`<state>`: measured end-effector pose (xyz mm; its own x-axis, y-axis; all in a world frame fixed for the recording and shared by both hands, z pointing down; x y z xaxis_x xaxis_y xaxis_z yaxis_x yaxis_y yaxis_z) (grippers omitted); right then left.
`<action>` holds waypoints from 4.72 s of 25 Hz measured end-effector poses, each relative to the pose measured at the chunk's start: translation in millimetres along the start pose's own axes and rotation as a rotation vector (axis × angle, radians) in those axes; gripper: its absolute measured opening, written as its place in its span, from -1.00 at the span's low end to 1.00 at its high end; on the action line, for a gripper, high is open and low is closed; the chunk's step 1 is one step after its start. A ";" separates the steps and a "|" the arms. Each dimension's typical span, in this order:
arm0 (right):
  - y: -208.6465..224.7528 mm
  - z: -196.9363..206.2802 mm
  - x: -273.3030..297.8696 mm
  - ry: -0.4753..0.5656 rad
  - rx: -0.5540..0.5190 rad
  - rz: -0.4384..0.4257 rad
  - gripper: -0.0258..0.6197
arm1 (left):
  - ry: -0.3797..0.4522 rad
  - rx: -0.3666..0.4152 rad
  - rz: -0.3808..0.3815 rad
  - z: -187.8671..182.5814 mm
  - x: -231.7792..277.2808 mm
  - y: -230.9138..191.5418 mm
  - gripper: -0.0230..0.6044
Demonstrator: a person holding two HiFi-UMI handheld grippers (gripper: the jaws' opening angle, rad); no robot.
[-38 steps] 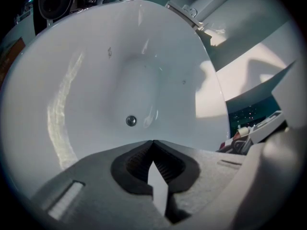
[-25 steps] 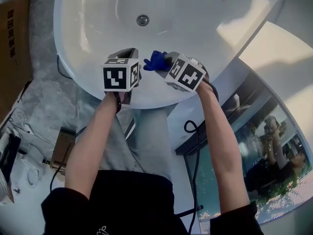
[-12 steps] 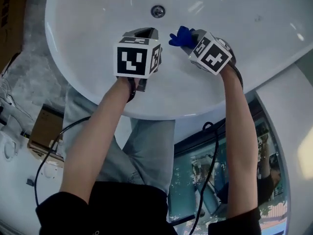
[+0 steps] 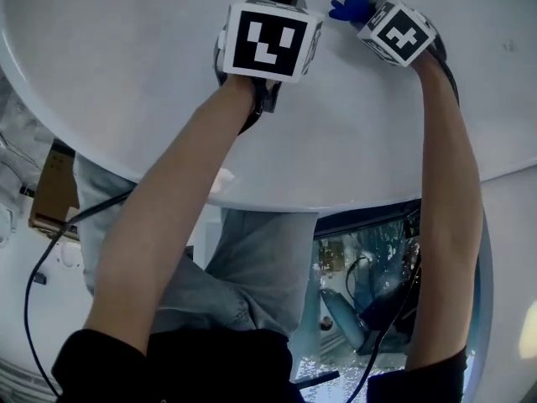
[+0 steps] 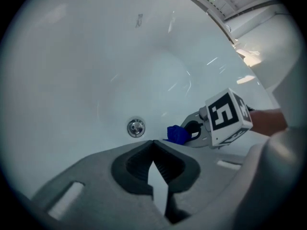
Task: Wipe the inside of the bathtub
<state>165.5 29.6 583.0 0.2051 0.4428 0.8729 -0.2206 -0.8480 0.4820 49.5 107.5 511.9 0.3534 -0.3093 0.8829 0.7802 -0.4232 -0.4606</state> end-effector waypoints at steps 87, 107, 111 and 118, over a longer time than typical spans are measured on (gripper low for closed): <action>-252.1 7.9 -205.0 0.338 0.386 0.022 -0.69 | -0.041 0.408 0.099 -16.7 -254.4 103.7 -0.92; -240.6 -56.6 -441.7 0.775 0.502 0.440 -0.68 | 0.242 0.612 0.107 -153.6 -414.4 181.4 -0.92; -237.2 -60.1 -490.8 0.836 0.479 0.530 -0.68 | 0.303 0.630 0.126 -180.2 -443.3 202.6 -0.92; -237.5 -64.5 -591.7 1.080 0.489 0.692 -0.68 | 0.450 0.689 0.170 -221.8 -502.2 251.0 -0.92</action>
<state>35.1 -12.2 -43.0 -0.6953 -0.2948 0.6554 0.4285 -0.9022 0.0487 -46.6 -32.3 -67.4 0.3686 -0.6942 0.6183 0.9274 0.2289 -0.2958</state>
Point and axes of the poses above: the fingertips, and each gripper's own axes: x forward along the fingers, y to its right, z out of its underside, the point moved 3 cm from there along -x, backward along the fingers, and after that the axes turned 6 degrees about x, right-handed, at the moved point
